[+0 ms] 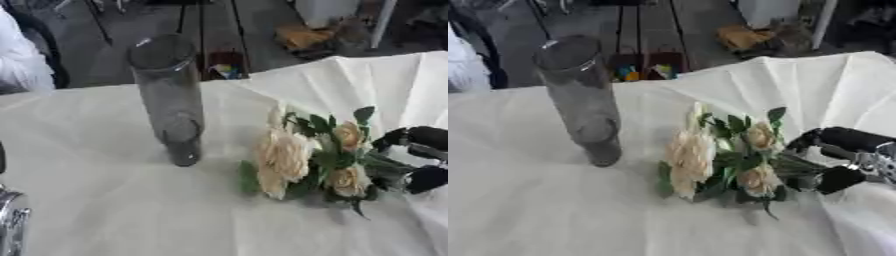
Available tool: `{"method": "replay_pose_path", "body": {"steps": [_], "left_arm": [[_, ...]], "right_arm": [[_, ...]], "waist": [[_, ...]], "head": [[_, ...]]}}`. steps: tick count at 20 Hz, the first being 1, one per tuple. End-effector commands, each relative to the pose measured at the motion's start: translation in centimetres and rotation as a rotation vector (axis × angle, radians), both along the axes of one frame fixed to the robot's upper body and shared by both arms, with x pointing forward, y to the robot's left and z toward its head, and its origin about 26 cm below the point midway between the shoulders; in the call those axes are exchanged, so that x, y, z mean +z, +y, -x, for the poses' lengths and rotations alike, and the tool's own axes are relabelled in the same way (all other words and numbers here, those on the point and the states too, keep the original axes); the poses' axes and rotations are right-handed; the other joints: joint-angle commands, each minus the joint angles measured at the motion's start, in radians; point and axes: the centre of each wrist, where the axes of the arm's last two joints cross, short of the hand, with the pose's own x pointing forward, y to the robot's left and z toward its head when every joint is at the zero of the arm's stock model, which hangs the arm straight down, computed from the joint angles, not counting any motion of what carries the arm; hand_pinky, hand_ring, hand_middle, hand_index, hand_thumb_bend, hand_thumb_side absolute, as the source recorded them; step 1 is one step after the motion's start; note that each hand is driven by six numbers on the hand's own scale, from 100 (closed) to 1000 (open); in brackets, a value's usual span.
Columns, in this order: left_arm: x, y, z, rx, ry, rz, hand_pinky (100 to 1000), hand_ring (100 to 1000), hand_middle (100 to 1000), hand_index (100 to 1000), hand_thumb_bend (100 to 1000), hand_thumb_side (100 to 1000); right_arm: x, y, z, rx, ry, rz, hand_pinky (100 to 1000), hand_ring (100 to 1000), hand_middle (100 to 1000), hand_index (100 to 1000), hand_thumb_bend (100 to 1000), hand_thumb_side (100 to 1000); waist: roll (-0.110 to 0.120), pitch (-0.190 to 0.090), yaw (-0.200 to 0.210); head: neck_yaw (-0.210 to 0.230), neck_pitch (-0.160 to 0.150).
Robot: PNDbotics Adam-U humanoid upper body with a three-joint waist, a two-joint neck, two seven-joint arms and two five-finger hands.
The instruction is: Arrange flowers into the vase.
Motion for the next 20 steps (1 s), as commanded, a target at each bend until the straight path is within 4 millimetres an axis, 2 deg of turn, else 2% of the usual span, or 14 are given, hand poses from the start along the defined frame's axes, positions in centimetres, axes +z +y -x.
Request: {"method": "replay_pose_path", "body": {"steps": [1, 4, 12, 14, 20], "left_arm": [[0.73, -0.14, 0.34, -0.012, -0.027, -0.004, 722, 823, 882, 933, 262, 1000], [0.72, -0.16, 0.34, -0.014, -0.026, -0.005, 722, 823, 883, 934, 259, 1000], [0.76, -0.21, 0.35, -0.021, -0.023, -0.008, 723, 823, 883, 934, 253, 1000], [0.77, -0.23, 0.35, -0.023, -0.023, -0.008, 724, 823, 883, 935, 253, 1000], [0.74, -0.21, 0.35, -0.024, -0.02, -0.01, 724, 823, 884, 935, 251, 1000]], "right_arm": [[0.38, -0.02, 0.1, -0.004, -0.006, 0.042, 848, 771, 581, 838, 414, 647], [0.3, 0.1, 0.03, -0.003, -0.013, 0.055, 818, 712, 540, 808, 408, 648], [0.15, 0.46, -0.07, 0.009, -0.03, 0.074, 791, 663, 523, 777, 387, 642], [0.15, 0.57, -0.08, 0.015, -0.037, 0.078, 778, 612, 497, 751, 373, 639], [0.12, 0.79, -0.13, 0.023, -0.057, 0.076, 735, 561, 449, 634, 317, 632]], "waist": [[-0.005, -0.014, 0.003], [-0.006, -0.014, 0.006], [-0.008, -0.011, 0.01], [-0.009, -0.009, 0.01], [-0.012, -0.01, 0.01]], "head": [[-0.002, -0.009], [-0.003, -0.011], [-0.002, -0.011], [-0.003, -0.012], [-0.002, -0.014]]}}
